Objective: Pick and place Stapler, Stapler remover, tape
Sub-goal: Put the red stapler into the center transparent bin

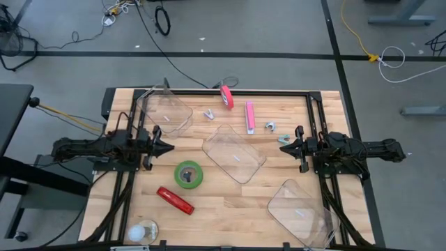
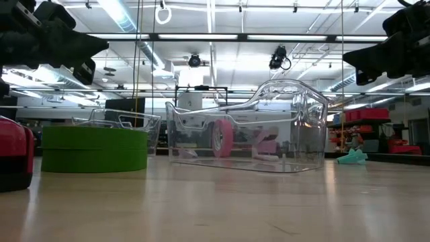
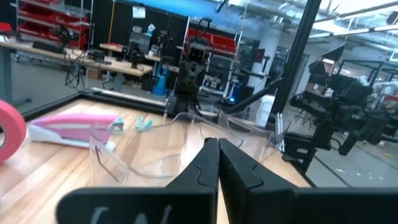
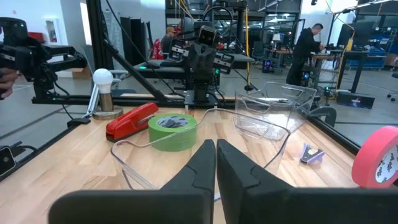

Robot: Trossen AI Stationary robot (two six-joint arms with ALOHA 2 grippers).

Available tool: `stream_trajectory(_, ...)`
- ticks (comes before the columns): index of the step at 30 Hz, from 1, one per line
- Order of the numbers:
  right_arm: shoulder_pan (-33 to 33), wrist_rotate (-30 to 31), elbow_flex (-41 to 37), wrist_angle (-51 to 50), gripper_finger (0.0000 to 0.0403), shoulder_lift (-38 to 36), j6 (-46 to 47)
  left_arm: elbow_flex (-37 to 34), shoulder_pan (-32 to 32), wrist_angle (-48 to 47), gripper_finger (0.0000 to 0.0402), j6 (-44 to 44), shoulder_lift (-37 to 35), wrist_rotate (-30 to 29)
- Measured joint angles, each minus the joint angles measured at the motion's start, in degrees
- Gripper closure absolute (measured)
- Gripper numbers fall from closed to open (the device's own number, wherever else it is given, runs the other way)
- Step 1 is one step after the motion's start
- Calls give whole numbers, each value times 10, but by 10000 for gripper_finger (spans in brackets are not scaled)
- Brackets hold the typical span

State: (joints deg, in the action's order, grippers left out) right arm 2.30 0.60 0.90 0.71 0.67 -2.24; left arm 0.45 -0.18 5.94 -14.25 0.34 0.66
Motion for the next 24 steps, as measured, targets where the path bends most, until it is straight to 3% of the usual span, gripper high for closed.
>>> stream_trajectory(13, 0, 0, 0, 0, 385, 0, 0, 6, 0, 3, 399, -4, 0, -6)
stream_trajectory(24, 0, 0, 0, 0, 385, 0, 0, 101, 0, -77, 400, -34, 0, -16)
